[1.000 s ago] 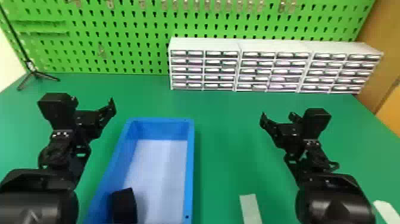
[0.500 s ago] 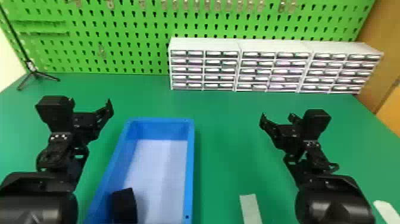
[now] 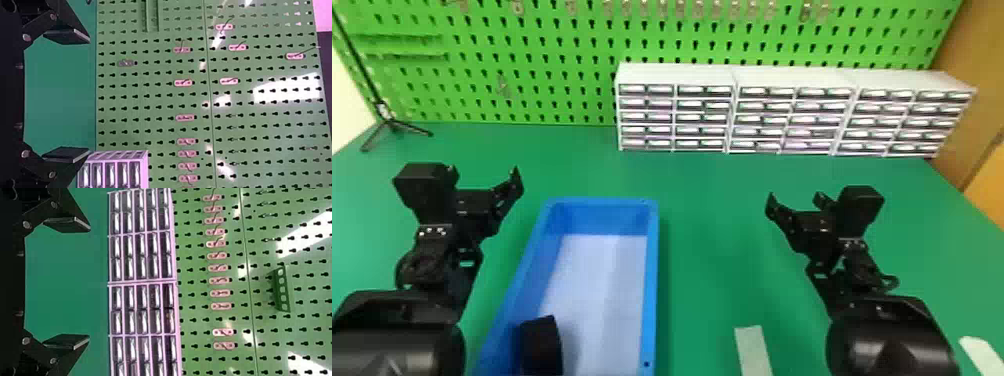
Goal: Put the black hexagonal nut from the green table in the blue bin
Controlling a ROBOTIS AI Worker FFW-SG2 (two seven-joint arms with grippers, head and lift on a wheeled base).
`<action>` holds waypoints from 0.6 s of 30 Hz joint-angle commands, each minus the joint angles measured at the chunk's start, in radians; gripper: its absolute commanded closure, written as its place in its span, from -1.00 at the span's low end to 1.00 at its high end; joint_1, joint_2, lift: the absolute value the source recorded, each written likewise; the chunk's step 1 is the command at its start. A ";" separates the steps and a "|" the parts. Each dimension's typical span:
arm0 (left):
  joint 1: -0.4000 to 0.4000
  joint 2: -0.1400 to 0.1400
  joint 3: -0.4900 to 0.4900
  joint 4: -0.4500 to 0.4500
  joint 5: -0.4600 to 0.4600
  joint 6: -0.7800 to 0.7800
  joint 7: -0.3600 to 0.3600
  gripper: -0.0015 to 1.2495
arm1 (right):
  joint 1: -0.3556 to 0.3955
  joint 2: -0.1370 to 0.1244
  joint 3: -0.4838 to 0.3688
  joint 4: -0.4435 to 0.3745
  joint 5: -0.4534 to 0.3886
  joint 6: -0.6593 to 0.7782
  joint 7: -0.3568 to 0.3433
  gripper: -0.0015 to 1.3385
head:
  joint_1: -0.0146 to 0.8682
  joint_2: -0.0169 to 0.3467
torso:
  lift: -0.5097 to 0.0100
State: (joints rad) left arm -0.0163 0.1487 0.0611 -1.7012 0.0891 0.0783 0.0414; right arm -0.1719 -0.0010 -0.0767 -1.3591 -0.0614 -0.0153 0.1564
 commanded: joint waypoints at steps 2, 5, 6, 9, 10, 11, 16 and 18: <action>-0.002 0.000 -0.001 0.002 -0.003 0.001 0.000 -0.57 | 0.000 -0.004 0.003 0.000 0.000 0.000 0.000 -0.56 | 0.58 -0.76 | 0.59; -0.004 0.000 -0.001 0.005 -0.002 0.001 0.000 -0.57 | 0.000 -0.005 0.005 0.000 -0.003 0.000 0.000 -0.56 | 0.58 -0.76 | 0.59; -0.004 0.000 -0.001 0.006 -0.002 0.001 0.000 -0.57 | 0.000 -0.005 0.005 0.000 -0.003 0.000 0.000 -0.56 | 0.58 -0.76 | 0.59; -0.004 0.000 -0.003 0.009 -0.002 0.001 0.000 -0.57 | 0.000 -0.007 0.006 0.000 -0.005 0.000 0.000 -0.56 | 0.58 -0.76 | 0.59; -0.004 0.000 -0.004 0.009 0.000 0.000 0.000 -0.57 | 0.000 -0.007 0.006 0.000 -0.005 0.000 0.000 -0.56 | 0.58 -0.76 | 0.59; -0.005 0.000 -0.006 0.009 -0.002 0.001 0.000 -0.57 | 0.000 -0.007 0.006 0.000 -0.005 0.000 0.000 -0.56 | 0.58 -0.76 | 0.59; -0.007 0.000 -0.009 0.014 -0.003 0.001 0.000 -0.57 | 0.002 -0.010 0.009 0.000 -0.005 0.000 0.000 -0.56 | 0.58 -0.76 | 0.59; -0.008 0.000 -0.011 0.015 -0.003 0.001 0.000 -0.57 | 0.000 -0.011 0.011 0.000 -0.005 0.000 0.000 -0.56 | 0.58 -0.76 | 0.59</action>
State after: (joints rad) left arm -0.0221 0.1488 0.0533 -1.6893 0.0867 0.0797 0.0414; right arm -0.1717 -0.0098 -0.0689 -1.3591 -0.0659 -0.0154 0.1564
